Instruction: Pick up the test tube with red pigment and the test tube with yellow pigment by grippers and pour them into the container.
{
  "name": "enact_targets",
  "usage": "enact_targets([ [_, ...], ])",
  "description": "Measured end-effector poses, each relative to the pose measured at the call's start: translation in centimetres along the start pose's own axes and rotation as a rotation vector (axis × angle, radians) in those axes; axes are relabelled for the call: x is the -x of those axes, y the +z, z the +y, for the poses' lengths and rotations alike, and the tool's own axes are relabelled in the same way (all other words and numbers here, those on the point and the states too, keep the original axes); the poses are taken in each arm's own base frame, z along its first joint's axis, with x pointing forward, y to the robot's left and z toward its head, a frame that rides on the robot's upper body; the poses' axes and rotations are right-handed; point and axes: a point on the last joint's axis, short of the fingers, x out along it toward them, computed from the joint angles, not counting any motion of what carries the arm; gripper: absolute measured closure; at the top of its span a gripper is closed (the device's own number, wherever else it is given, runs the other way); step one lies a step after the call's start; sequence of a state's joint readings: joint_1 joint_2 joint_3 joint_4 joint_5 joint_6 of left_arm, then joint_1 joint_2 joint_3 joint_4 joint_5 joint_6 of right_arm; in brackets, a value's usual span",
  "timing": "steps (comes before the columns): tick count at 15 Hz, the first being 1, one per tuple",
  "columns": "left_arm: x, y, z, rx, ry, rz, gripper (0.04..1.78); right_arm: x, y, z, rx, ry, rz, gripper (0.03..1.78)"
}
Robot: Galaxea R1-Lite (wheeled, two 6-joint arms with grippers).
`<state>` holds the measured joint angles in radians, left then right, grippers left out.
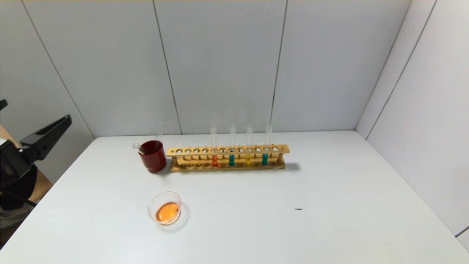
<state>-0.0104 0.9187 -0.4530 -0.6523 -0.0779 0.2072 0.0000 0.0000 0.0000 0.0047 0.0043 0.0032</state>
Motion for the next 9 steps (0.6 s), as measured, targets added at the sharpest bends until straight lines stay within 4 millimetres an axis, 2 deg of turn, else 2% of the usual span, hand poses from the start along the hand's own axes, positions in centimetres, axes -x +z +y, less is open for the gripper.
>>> enact_targets([
  [5, 10.2, -1.2, -1.0, -0.019, 0.05, -0.106, 0.07, 0.0, 0.0, 0.0, 0.0, 0.0, 0.0, 0.06],
  [7, 13.3, -2.6, -1.7, -0.021, 0.046, -0.102, 0.07, 0.0, 0.0, 0.0, 0.0, 0.0, 0.0, 0.06],
  [9, 15.4, -5.2, -2.4, -0.011, 0.031, -0.033, 0.07, 0.0, 0.0, 0.0, 0.0, 0.0, 0.0, 0.06],
])
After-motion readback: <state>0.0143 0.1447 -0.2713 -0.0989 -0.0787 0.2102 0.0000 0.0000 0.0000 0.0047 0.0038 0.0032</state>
